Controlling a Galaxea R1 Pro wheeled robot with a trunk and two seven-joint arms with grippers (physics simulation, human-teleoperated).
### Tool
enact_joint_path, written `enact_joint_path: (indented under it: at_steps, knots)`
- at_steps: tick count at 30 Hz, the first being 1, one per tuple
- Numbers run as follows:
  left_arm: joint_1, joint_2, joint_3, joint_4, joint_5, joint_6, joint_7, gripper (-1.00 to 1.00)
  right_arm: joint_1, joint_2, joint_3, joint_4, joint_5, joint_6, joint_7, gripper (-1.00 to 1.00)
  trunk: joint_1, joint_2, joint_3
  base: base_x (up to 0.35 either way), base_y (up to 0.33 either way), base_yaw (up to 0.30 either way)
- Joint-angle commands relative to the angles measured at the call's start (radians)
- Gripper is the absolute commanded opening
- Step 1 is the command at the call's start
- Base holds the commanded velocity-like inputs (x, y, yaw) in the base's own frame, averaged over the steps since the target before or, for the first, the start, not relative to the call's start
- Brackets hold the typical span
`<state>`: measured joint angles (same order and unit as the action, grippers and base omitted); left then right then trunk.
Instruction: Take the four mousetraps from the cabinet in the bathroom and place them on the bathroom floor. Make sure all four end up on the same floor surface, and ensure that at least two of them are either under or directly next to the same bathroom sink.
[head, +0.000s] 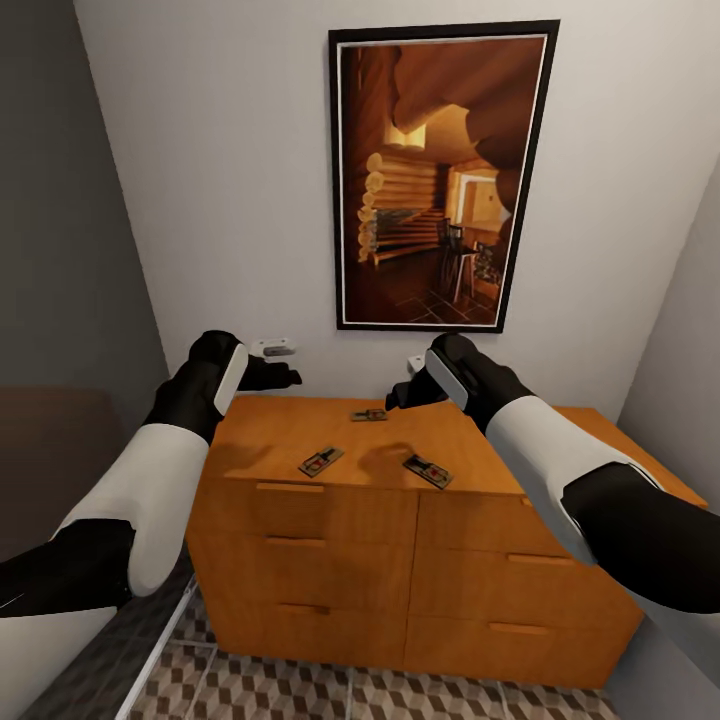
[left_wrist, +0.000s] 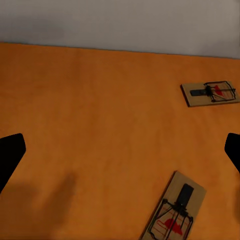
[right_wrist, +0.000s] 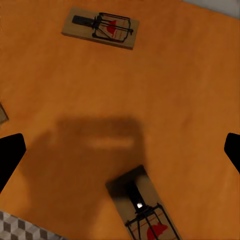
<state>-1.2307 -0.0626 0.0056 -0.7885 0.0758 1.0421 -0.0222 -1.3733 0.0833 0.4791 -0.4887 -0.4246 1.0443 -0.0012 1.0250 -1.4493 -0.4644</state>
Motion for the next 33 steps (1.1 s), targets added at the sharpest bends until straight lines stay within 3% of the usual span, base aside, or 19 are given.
enact_joint_path:
  at_steps: [1,10,24,33]
  knots:
    - [-0.001,0.000,0.001,-0.001,0.005,0.004,0.002,1.00,-0.001,-0.001,0.005,-0.001,-0.002,0.003,0.000,1.00,0.000,-0.001,-0.001,-0.020,-0.009,0.008]
    - [-0.001,0.000,0.001,0.001,0.005,0.004,0.002,1.00,-0.001,-0.002,0.007,0.006,-0.002,0.003,0.000,1.00,0.000,-0.001,-0.001,-0.159,-0.073,0.003]
    - [-0.001,0.000,0.001,0.000,0.005,0.004,0.002,1.00,-0.001,-0.002,0.006,0.007,-0.002,0.003,0.000,1.00,0.000,-0.001,-0.001,-0.027,-0.012,0.001]
    - [-0.001,0.000,0.001,0.000,0.005,0.004,0.002,1.00,-0.001,-0.002,0.006,0.008,-0.002,0.003,0.000,1.00,0.000,-0.001,-0.001,-0.001,-0.001,0.151]
